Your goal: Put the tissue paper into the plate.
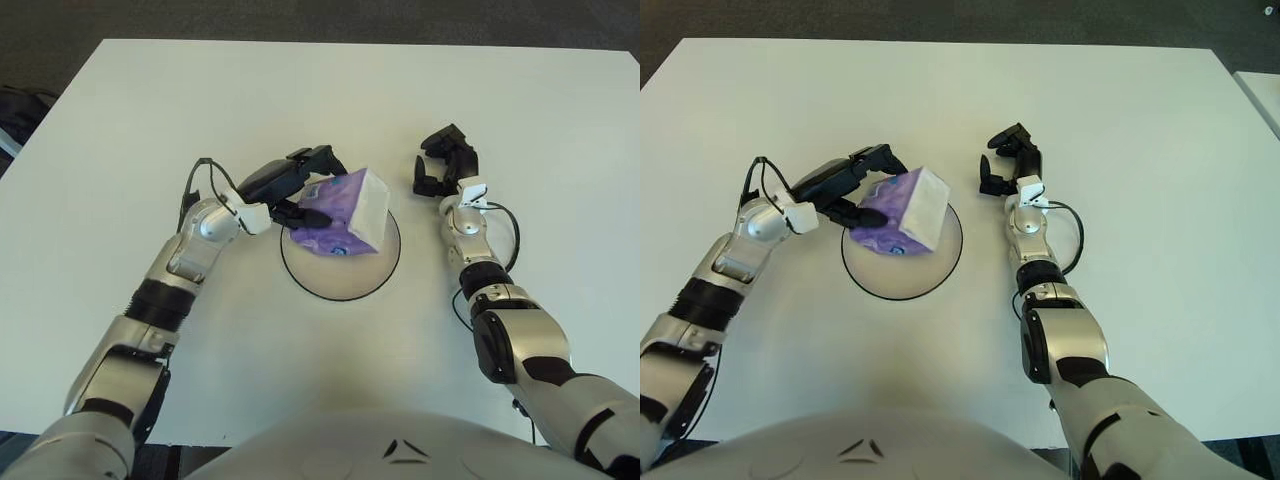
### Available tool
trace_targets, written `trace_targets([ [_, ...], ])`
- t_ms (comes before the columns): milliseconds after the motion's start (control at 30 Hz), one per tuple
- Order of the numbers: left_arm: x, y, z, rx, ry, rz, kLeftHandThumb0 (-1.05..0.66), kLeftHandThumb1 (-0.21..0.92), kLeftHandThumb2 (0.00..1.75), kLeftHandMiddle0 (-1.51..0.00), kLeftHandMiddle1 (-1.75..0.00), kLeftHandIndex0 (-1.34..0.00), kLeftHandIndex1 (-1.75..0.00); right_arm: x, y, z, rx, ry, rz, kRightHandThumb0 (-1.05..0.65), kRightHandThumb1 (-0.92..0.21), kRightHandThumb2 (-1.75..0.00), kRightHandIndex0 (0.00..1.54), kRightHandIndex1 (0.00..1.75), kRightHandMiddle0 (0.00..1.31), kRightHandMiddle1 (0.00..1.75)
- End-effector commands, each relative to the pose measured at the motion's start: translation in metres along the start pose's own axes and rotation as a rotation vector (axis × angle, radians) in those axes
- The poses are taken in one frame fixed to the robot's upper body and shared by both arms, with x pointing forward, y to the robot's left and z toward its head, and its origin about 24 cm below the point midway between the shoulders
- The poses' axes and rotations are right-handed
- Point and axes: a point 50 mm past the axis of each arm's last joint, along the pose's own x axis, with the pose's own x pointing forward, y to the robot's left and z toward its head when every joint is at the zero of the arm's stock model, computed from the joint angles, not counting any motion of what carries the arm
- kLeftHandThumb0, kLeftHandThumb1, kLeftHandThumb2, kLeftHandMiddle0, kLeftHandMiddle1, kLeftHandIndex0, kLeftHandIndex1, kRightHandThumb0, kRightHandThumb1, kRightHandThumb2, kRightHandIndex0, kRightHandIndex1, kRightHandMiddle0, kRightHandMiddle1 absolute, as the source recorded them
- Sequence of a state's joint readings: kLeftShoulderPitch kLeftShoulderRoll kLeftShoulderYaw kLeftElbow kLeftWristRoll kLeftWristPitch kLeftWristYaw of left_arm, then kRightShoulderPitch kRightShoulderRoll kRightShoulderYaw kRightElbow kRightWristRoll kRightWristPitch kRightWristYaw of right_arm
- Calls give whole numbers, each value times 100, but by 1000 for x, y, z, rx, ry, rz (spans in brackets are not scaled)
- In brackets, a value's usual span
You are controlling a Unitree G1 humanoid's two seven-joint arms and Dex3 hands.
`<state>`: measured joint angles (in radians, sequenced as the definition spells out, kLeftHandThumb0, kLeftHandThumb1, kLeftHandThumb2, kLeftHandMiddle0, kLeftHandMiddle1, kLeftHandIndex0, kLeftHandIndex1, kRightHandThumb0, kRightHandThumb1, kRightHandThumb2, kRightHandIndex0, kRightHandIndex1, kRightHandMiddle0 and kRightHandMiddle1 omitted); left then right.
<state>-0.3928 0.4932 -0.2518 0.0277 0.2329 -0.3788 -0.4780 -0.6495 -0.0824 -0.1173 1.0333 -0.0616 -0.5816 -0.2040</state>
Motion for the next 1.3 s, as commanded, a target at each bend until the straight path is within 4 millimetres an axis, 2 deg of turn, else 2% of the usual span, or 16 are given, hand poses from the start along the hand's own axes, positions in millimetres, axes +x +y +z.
trace_targets([
  [0,-9,9,13,43,28,-229,-104,92,16,0,-9,0,-30,-112,-10,-118,-84,672,-1,-1,-21,-140,71,175,52,161],
  [67,-9,8,12,38,37,-269,-104,92,13,0,-4,0,-15,-112,-10,-118,-84,673,-1,-1,-21,-140,71,175,51,161],
  [267,-10,14,13,78,46,-362,-105,88,8,0,0,0,-2,-112,-9,-118,-81,684,0,-1,-22,-140,71,175,51,162],
  [433,-11,18,15,133,62,-372,-105,86,5,0,0,0,0,-112,-9,-119,-90,690,2,-1,-22,-140,71,175,51,162],
  [867,-10,21,10,96,99,-345,-101,86,4,0,0,0,0,-111,-6,-118,-103,691,13,-1,-21,-140,71,175,51,161],
  [1267,-11,25,5,54,105,-300,-105,90,5,0,0,0,0,-111,-3,-118,-119,694,32,-1,-21,-140,71,175,51,161],
])
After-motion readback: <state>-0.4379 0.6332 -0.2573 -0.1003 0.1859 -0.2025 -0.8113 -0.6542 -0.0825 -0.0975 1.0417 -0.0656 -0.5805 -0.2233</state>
